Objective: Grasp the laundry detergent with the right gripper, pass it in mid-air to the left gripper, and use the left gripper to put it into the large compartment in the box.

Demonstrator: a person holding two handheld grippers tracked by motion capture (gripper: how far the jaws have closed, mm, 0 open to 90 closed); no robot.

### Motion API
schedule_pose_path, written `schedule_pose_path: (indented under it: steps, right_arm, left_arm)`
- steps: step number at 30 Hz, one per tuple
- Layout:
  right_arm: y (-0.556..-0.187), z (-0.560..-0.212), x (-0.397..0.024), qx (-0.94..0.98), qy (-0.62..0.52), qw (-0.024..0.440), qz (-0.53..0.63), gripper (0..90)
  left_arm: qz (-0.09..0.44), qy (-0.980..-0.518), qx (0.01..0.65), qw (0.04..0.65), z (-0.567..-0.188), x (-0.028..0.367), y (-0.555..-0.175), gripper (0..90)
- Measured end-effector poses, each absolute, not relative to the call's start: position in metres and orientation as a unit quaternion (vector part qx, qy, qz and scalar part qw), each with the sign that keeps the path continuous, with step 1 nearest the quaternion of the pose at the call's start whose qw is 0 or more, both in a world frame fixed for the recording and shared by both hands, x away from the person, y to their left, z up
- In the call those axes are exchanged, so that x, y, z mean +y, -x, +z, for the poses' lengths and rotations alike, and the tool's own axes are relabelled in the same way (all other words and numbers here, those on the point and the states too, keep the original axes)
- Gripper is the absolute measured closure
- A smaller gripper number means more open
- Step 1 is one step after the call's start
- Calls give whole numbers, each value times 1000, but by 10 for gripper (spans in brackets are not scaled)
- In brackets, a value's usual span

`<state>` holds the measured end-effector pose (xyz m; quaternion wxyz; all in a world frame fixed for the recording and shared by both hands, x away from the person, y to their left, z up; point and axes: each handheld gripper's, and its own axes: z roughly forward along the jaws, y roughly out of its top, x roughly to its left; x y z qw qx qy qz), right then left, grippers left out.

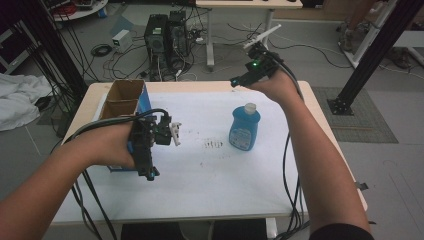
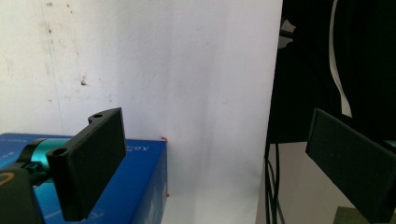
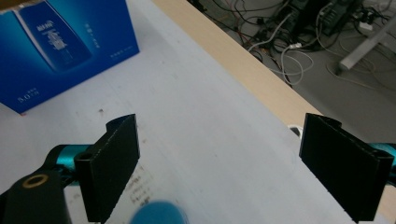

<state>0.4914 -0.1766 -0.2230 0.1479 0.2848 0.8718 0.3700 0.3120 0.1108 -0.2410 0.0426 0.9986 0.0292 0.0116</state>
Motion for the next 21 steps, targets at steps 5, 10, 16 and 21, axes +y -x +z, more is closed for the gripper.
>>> schedule_pose_path:
  steps: [5,10,16,21]
  right_arm:
    - [-477,-229,-222,852,-312,151,392,114]
    - [-459,-236,-263,838,-326,155,409,114]
    - [-432,-262,-303,840,-323,147,410,115]
    - [-411,-288,-322,843,-323,139,408,114]
  left_arm:
    - [13,-999,24,41,-241,102,-313,52]
    - [11,-999,17,39,-241,96,-311,51]
    - [11,-999,14,38,-241,98,-307,51]
    - [14,-999,20,37,-240,104,-307,52]
